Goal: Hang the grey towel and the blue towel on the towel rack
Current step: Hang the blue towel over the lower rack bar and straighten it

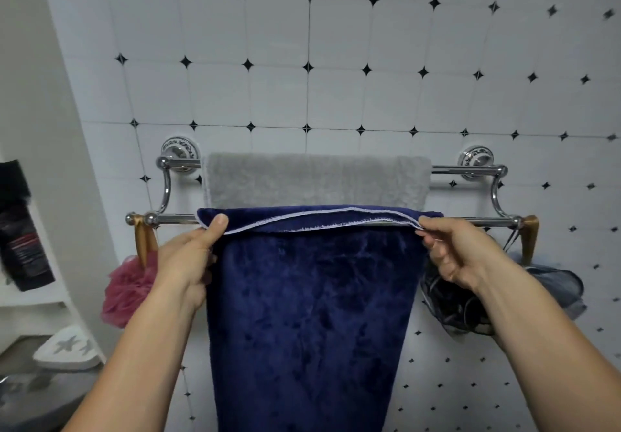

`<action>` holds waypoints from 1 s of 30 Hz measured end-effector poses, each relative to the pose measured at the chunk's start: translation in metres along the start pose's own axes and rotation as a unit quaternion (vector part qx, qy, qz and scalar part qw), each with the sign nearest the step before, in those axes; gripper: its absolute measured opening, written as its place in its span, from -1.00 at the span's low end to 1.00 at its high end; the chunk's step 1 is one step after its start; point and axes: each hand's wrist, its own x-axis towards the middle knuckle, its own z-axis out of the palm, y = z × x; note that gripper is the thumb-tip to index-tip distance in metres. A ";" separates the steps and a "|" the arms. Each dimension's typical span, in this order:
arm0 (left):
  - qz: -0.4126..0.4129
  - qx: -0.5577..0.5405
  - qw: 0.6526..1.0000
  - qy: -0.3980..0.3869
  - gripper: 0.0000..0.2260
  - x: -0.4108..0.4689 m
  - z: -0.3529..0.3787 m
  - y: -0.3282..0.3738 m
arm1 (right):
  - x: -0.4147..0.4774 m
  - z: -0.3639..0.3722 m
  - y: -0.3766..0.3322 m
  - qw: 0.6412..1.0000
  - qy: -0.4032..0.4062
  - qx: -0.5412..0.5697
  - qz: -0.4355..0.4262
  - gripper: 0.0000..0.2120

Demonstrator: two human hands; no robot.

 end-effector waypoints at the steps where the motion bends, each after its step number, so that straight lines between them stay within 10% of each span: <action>1: -0.011 0.025 1.000 -0.013 -0.69 0.000 -0.002 0.004 | 0.000 0.000 -0.001 1.000 -0.006 -0.001 0.000 -0.82; 10: -0.052 -0.074 0.996 -0.022 -0.88 -0.012 0.010 0.015 | -0.002 0.002 0.015 0.997 0.020 -0.009 -0.067 -0.86; 30: -0.042 0.101 0.994 0.002 -0.75 -0.070 -0.066 -0.054 | -0.039 -0.037 0.120 0.997 0.033 -0.058 -0.041 -0.88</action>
